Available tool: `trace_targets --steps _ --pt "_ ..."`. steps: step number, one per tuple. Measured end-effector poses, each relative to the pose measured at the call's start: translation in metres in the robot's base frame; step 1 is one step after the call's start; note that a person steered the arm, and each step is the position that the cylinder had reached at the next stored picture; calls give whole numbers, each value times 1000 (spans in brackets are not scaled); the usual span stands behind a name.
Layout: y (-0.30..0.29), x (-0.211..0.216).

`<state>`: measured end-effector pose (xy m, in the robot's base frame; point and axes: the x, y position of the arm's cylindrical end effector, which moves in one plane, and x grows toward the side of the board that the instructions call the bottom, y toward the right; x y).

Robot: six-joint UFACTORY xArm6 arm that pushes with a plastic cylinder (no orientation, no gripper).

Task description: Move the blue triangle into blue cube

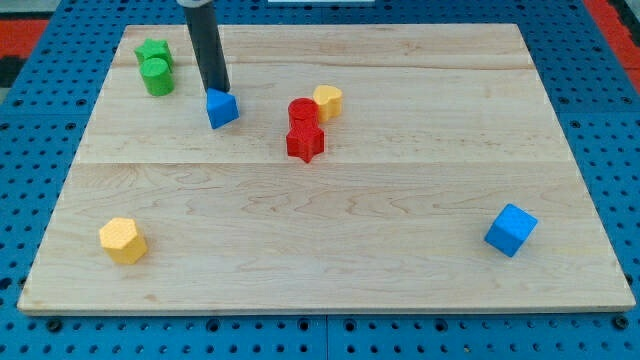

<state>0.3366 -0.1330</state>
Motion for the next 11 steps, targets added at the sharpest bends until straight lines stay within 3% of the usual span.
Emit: trace_targets --steps 1,2,3,5,7,8,9,10,11 --pt "-27 41" --pt "-3 62" --pt "-7 29" --pt "13 103" --pt "-5 120" --pt "75 136" --pt "98 160" --pt "49 174" --pt "83 195"
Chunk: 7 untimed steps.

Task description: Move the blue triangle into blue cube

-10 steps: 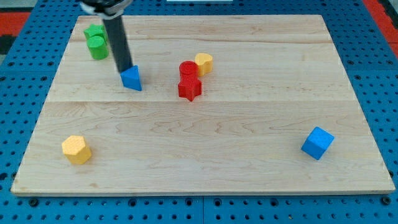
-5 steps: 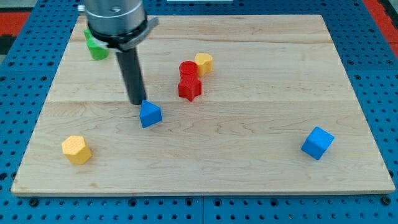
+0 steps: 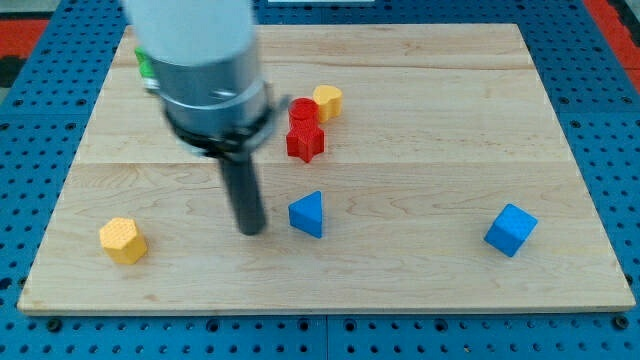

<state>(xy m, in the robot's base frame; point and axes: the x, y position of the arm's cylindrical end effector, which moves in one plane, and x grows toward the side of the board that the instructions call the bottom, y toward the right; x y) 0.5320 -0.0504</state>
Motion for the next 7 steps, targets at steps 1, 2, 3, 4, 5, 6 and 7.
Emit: trace_targets --steps 1,2,3,4,5,6,7 --pt "93 -14" --pt "99 -29" --pt "92 -55" --pt "65 -59" --pt "127 -91" --pt "160 -86" --pt "185 -47"
